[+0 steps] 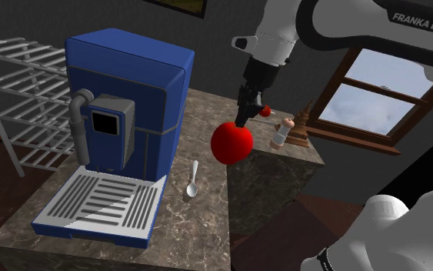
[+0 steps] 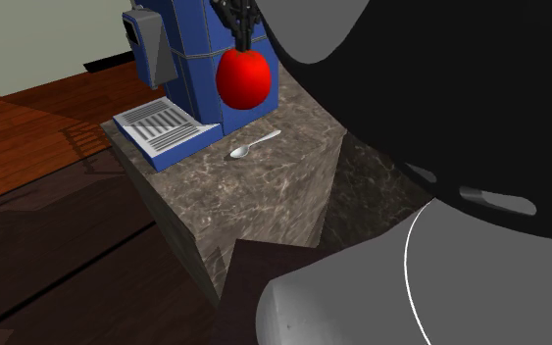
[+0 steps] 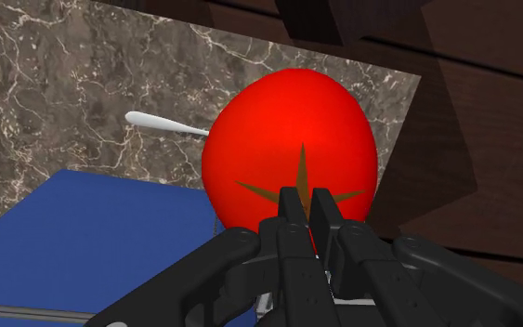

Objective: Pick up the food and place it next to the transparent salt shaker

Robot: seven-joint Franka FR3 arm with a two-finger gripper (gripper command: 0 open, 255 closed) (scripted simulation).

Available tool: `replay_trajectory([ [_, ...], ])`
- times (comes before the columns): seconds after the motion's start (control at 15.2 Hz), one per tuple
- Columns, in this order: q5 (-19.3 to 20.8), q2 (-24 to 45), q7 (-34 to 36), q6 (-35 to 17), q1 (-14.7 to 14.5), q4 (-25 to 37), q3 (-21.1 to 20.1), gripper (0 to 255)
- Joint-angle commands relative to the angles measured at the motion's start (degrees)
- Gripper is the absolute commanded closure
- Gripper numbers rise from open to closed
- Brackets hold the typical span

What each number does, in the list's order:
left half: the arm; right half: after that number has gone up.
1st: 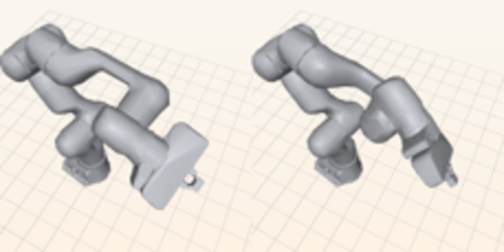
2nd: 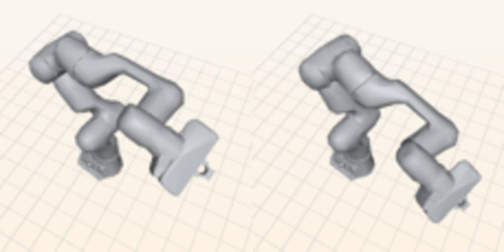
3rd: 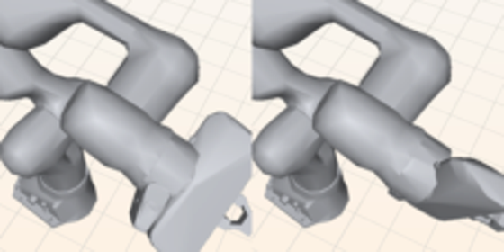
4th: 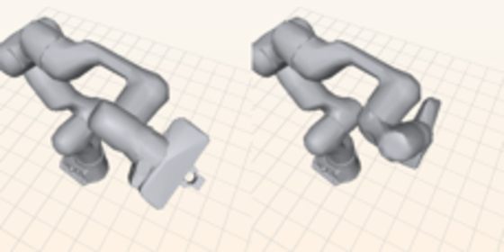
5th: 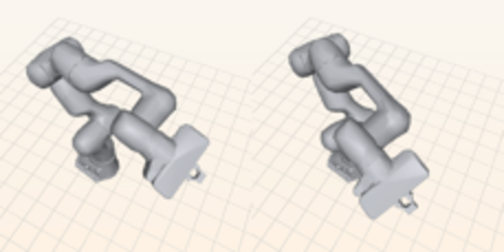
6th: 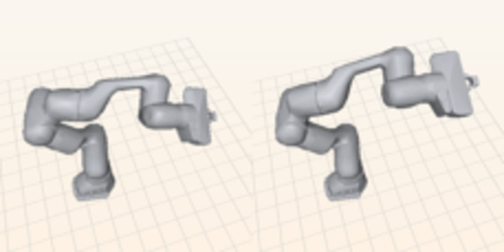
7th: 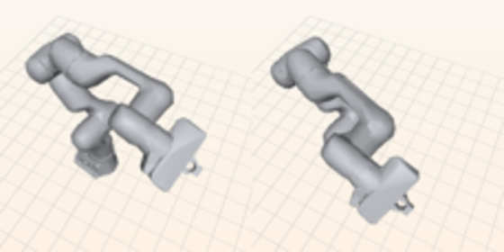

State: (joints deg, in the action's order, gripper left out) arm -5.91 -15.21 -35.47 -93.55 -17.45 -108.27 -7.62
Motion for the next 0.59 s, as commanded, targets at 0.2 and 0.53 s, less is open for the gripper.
replay_trajectory([
  [0.2, 0.1, 1.0, 0.5, 3.9, 0.0, 5.0, -0.1, 255],
  [0.53, 0.3, 2.2, 0.8, 7.6, 0.0, 9.8, 0.0, 255],
])
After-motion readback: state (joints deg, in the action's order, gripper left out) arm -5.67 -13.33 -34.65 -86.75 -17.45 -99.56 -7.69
